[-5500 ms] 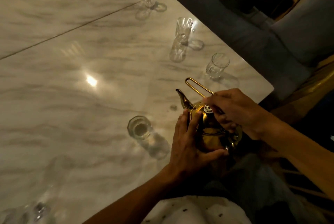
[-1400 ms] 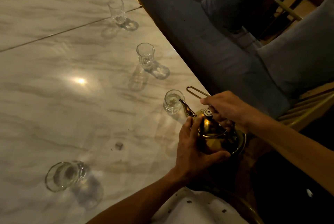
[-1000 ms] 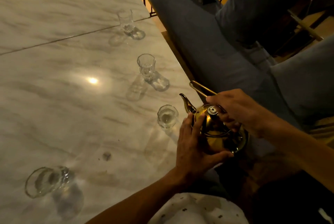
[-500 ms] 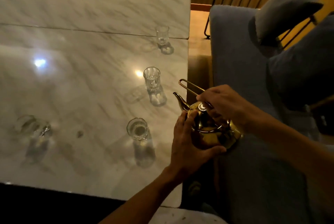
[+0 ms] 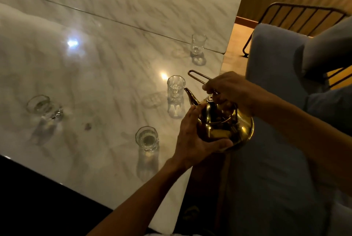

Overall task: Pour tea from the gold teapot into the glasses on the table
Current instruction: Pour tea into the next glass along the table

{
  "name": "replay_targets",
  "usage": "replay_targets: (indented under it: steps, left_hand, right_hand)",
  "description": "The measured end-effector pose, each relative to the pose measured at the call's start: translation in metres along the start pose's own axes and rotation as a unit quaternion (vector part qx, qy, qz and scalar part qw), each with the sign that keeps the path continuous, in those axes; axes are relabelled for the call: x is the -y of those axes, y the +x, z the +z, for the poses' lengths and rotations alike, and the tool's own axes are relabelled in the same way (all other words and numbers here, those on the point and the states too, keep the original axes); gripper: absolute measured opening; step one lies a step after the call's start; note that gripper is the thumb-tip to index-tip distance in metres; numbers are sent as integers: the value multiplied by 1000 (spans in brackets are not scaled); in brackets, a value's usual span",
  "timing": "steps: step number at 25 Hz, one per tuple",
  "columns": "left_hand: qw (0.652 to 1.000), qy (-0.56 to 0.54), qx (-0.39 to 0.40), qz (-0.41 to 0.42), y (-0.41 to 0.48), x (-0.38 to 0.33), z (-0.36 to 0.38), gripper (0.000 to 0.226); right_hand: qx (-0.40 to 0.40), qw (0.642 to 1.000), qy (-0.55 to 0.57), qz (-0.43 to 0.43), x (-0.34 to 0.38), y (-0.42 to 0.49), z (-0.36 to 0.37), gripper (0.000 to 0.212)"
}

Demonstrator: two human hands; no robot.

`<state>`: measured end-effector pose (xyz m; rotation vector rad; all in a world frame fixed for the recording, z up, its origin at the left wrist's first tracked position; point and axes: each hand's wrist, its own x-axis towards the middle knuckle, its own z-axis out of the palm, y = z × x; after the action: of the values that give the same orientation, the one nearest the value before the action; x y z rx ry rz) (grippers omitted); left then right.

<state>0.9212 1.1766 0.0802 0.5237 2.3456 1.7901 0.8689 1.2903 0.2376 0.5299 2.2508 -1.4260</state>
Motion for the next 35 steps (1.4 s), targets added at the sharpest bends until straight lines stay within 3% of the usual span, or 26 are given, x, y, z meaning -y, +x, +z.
replay_targets:
  steps: [9,12,16,19,25,35]
  left_hand:
    - [993,-88,-2,-75,54,7,-14,91]
    - [991,-90,-28,-95,67,3,-6,85]
    - [983,-95,-85,-128,85,2,15,95]
    - [976,-81,-124,-157,98,0,32,85]
    - [960,-93,-204,-169,118,-6,58,98]
    - [950,-126,-221,-180,125,-18,55,75]
  right_hand:
    - [14,997,-61,55,43,76,-4,20]
    - [49,993,-85,71,48,102,-8,22]
    - [104,982,-144,64,55,129,-17,21]
    - [143,971,-183,53,59,144,-26,22]
    - [201,942,-268,27,71,159,-28,25]
    - [234,917,-321,35,89,159,-25,29]
